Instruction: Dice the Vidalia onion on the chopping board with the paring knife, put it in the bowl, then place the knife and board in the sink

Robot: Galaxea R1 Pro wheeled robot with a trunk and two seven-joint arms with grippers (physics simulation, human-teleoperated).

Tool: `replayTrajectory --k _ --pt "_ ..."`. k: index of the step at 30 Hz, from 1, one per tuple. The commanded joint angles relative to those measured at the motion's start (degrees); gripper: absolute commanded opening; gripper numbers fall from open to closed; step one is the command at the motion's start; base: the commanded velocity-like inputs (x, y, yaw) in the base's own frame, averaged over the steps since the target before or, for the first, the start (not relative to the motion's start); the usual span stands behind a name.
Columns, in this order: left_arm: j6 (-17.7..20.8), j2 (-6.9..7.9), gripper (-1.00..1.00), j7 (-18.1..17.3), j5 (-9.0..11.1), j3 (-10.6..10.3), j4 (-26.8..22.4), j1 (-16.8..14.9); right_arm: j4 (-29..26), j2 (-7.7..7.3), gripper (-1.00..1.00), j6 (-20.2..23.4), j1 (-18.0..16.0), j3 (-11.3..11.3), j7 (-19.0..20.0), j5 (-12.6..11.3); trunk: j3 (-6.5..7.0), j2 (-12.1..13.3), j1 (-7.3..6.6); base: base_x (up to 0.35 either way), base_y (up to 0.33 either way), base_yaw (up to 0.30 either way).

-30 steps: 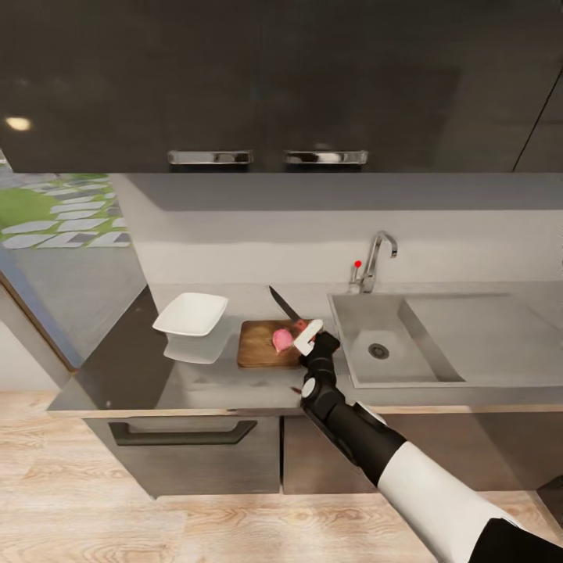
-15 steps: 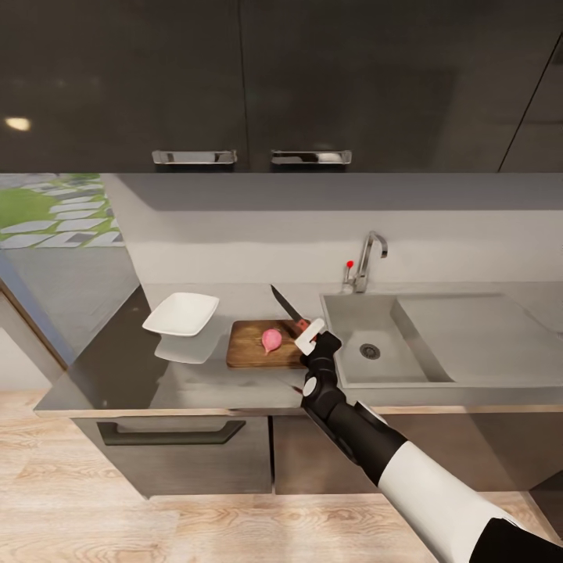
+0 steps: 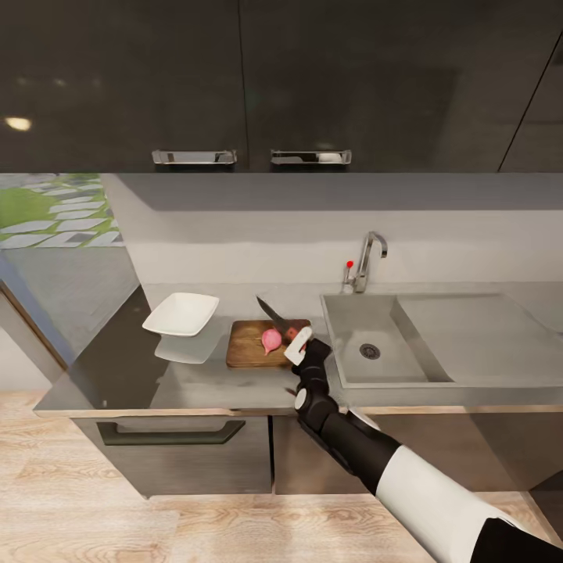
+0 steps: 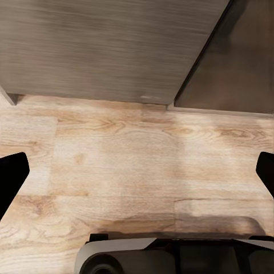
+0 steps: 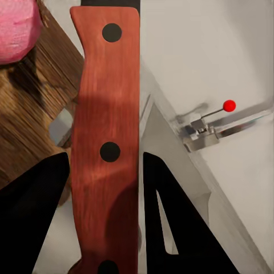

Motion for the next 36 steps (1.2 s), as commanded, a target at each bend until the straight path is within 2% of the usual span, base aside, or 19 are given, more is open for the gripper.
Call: replayTrajectory --k 1,7,36 --pt "-0.16 -0.08 1.0 -0.31 -0.33 0.22 -0.06 -0.01 0.02 0.01 -1.0 0.48 -0.09 0.57 -0.13 0.25 -0.1 -0.12 0.04 0.0 0.0 0.0" --pt "-0.14 -0.08 1.0 -0.31 -0.31 0.22 -0.06 -0.01 0.01 0.14 -1.0 0.73 -0.09 1.16 -0.13 0.28 -0.1 -0.12 0.04 0.0 0.0 0.0" --pt "-0.14 -0.08 1.0 -0.31 -0.33 0.27 0.18 -0.04 -0.01 0.1 -1.0 2.58 -0.09 1.23 -0.19 0.44 -0.1 -0.12 0.04 0.0 0.0 0.0"
